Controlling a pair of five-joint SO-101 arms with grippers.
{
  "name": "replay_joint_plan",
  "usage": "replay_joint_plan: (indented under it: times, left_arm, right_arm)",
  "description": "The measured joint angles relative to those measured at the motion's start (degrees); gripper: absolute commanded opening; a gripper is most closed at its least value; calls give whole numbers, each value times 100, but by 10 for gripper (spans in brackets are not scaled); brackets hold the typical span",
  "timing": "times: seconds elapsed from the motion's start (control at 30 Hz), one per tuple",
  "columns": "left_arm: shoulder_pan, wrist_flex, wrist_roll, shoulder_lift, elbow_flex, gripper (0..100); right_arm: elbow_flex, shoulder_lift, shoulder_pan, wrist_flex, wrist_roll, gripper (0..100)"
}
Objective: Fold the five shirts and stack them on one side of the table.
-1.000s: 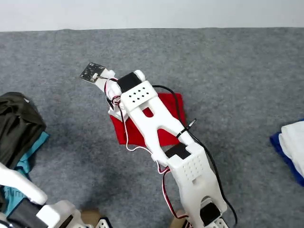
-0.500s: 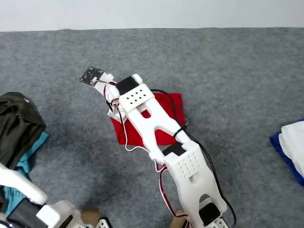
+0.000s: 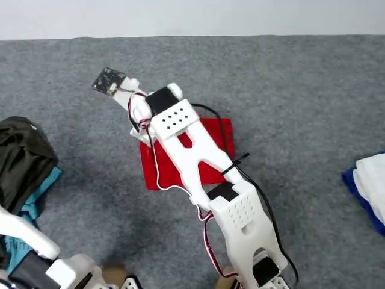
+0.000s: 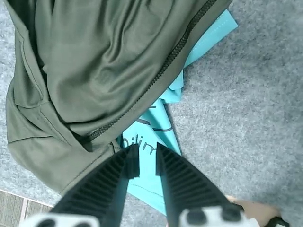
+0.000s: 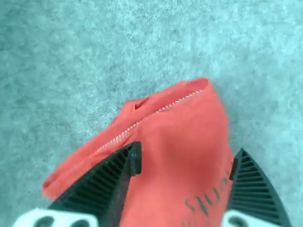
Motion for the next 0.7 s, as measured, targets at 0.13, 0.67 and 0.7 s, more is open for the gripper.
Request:
replay_joint_plan:
  times: [0.13,0.67,0.7]
  left_arm:
    - [0,0,0,0,0,66]
    - [0,0,0,0,0,66]
    - [0,0,0,0,0,66]
  right_arm:
    - [-492,0,0,677,18,266]
    - [-536,1257,44,1073,18,10]
    - [-536,1354,-53,1073,18,10]
